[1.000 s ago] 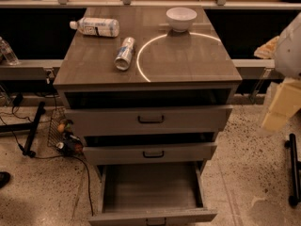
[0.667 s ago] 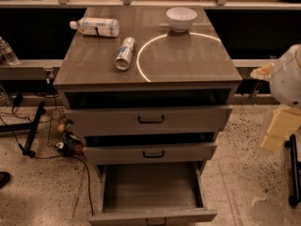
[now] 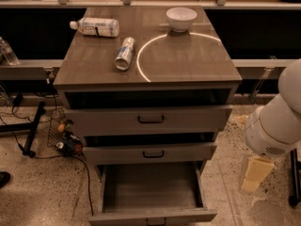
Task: Close bottom drawer
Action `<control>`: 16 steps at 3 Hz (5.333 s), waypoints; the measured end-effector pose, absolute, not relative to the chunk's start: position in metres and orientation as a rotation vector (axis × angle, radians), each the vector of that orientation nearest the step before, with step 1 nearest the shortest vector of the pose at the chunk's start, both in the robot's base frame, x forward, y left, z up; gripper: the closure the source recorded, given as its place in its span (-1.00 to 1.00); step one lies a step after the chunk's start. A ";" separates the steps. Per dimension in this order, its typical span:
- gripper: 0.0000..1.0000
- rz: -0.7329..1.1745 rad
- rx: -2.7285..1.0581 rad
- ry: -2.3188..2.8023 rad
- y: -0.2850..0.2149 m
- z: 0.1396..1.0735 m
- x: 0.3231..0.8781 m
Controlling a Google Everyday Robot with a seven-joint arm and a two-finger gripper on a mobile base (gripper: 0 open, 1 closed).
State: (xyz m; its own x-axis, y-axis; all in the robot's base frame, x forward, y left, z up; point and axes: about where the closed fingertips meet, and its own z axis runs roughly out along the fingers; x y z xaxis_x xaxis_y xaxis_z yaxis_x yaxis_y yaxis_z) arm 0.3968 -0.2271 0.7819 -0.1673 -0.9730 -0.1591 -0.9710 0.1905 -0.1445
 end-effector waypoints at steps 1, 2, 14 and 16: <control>-1.00 -0.016 -1.871 2.246 -0.227 0.783 0.397; -1.00 0.021 -1.870 2.246 -0.221 0.751 0.386; -1.00 0.231 -1.748 2.181 -0.146 0.214 0.453; -1.00 0.246 -1.696 2.192 -0.139 0.174 0.461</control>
Offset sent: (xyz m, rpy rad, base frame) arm -0.0319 0.0195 -0.0983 0.0644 0.0489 0.0063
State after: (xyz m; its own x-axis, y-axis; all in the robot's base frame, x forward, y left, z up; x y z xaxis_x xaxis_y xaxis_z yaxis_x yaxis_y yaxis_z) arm 0.4608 -0.1387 0.1738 -0.2167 -0.8986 -0.3815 -0.9609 0.2654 -0.0795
